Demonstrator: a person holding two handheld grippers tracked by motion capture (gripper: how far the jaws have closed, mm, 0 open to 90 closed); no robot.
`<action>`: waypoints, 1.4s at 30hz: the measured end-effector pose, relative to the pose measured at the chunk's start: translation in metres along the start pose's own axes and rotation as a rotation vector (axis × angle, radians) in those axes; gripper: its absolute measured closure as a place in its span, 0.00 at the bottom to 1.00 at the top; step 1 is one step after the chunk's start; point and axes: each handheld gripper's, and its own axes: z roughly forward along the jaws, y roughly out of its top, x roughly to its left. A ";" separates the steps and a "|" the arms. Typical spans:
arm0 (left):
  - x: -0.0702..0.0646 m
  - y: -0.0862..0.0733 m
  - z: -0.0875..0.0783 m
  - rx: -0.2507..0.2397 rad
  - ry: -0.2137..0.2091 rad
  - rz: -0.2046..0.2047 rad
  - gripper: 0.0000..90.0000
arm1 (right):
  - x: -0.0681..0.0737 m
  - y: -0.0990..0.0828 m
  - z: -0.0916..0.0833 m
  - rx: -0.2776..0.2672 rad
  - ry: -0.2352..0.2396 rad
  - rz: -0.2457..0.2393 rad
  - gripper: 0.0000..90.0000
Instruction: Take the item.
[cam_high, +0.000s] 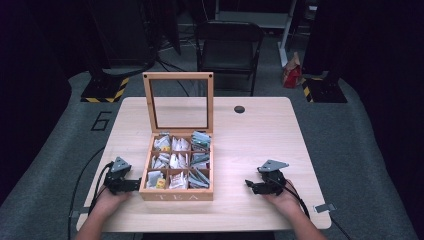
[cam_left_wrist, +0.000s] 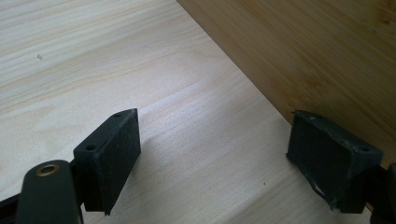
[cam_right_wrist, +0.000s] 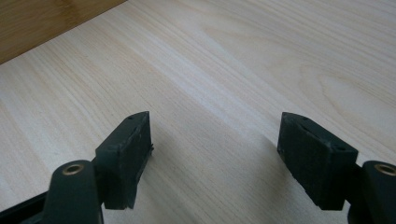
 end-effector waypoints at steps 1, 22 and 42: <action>0.000 0.000 0.000 0.000 0.000 0.001 0.19 | 0.000 0.000 0.000 -0.005 -0.003 0.001 0.28; 0.000 0.000 0.000 0.000 0.000 0.001 0.19 | -0.002 0.001 -0.001 -0.001 0.003 -0.003 0.36; 0.000 0.000 0.000 0.000 0.000 0.000 0.19 | 0.005 0.015 -0.020 0.006 0.007 -0.020 0.53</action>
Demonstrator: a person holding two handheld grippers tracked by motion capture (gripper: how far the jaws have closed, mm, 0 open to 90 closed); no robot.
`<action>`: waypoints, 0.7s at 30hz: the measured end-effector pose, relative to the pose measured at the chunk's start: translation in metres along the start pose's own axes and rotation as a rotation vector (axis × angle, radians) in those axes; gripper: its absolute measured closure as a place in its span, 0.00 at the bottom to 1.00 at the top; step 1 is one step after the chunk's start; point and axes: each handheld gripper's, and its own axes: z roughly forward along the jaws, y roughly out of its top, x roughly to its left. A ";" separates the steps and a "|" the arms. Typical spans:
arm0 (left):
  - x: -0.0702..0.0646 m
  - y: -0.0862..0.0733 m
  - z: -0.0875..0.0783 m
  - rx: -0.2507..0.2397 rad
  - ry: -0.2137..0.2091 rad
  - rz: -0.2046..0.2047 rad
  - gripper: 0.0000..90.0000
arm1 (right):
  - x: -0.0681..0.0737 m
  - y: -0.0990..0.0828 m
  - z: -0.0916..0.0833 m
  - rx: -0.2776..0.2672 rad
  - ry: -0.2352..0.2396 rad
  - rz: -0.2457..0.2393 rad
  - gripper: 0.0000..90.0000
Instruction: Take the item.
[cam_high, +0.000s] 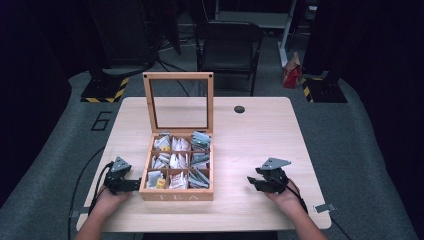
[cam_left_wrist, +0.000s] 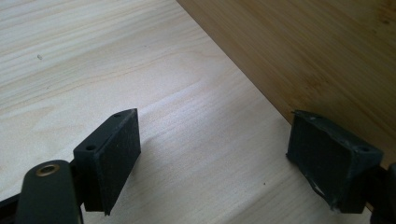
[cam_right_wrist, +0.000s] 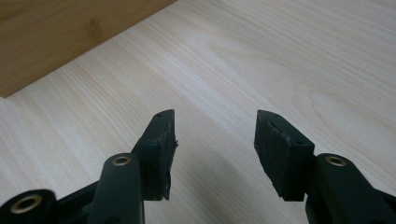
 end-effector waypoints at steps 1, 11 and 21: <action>0.000 0.000 0.000 0.000 0.000 0.000 0.19 | 0.000 0.000 0.000 0.000 0.000 0.000 0.53; 0.000 0.000 0.000 0.000 0.000 0.001 0.19 | 0.006 0.007 -0.010 -0.021 0.017 0.012 0.55; 0.000 0.000 0.000 0.002 0.000 0.003 0.19 | 0.008 0.014 -0.016 -0.034 0.023 0.022 0.57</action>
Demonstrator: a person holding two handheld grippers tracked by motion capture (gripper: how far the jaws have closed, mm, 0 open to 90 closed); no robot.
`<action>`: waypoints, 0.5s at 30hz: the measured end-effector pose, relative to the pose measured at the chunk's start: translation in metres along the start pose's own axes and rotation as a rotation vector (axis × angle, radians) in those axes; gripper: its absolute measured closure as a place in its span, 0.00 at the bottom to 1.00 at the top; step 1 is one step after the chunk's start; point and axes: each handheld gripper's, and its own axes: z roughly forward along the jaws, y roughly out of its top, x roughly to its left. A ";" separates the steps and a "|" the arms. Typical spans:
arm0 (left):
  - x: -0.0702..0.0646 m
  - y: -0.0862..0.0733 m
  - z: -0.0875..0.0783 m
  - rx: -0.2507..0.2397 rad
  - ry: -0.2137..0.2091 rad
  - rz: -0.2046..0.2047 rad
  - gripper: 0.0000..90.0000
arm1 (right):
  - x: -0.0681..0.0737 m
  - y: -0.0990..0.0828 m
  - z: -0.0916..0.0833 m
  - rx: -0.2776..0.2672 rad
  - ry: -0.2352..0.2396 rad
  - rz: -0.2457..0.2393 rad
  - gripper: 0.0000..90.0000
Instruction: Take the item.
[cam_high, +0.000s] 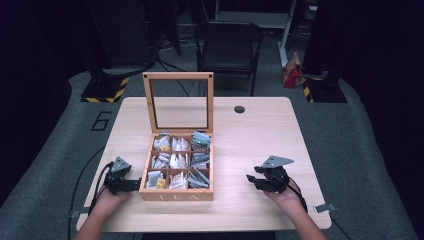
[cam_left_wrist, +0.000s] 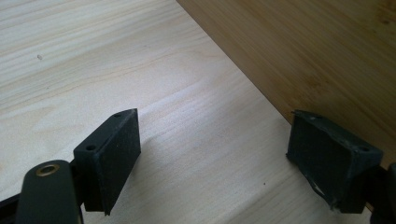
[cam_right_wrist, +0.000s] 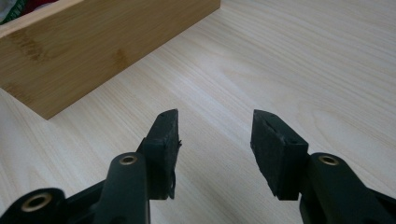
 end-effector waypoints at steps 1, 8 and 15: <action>0.000 0.000 0.000 0.001 0.000 0.000 0.19 | 0.000 0.001 -0.001 0.006 -0.003 0.002 0.58; 0.000 0.000 0.000 0.005 -0.002 0.005 0.19 | 0.003 0.012 -0.010 0.004 0.007 -0.018 0.61; 0.000 0.000 0.000 0.005 -0.002 0.005 0.19 | 0.012 0.028 -0.015 -0.015 0.040 -0.031 0.61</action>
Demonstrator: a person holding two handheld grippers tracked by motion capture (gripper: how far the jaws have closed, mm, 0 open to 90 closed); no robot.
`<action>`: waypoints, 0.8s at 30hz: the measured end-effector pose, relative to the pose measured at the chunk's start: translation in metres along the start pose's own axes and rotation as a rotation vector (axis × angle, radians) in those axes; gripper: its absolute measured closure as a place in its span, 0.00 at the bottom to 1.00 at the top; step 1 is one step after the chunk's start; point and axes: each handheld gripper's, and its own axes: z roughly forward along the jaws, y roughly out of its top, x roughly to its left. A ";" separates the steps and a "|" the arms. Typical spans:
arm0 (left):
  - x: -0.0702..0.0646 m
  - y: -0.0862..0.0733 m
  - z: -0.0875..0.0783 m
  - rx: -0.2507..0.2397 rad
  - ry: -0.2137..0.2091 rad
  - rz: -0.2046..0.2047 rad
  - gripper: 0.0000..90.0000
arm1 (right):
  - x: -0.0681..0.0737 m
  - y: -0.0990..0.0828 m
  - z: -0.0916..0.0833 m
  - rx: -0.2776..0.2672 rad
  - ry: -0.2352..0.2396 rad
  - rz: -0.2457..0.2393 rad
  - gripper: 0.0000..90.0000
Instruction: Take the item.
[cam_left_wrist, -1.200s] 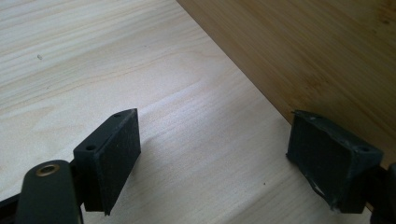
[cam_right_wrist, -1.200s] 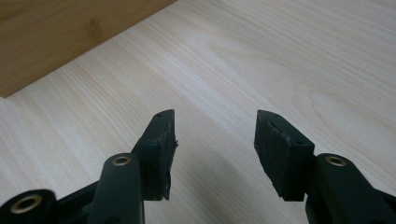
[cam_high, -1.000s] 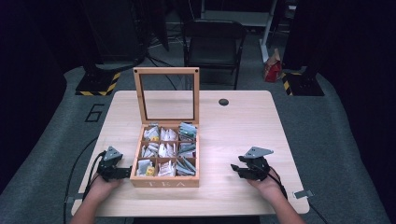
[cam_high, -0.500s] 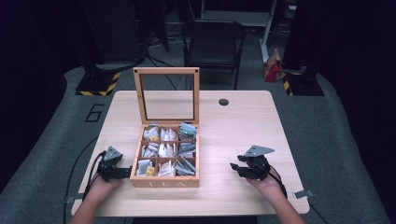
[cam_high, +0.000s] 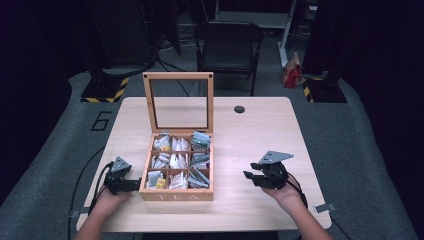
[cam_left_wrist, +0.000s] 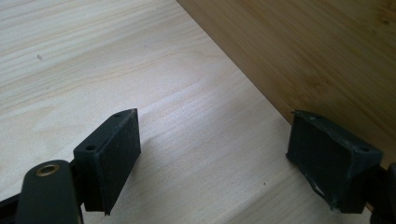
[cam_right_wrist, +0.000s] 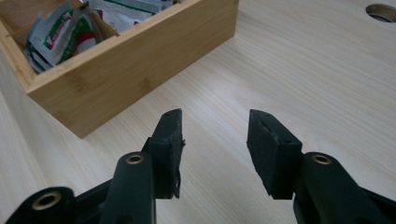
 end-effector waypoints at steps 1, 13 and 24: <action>0.000 0.000 0.000 0.000 0.000 0.000 0.19 | 0.000 0.000 0.000 0.000 0.000 0.000 0.61; 0.000 0.000 0.000 0.000 0.000 0.000 0.19 | 0.015 0.022 -0.003 -0.024 0.052 -0.022 0.61; -0.001 0.000 0.000 -0.006 0.001 -0.008 0.19 | 0.026 0.033 0.003 -0.022 0.099 -0.043 0.63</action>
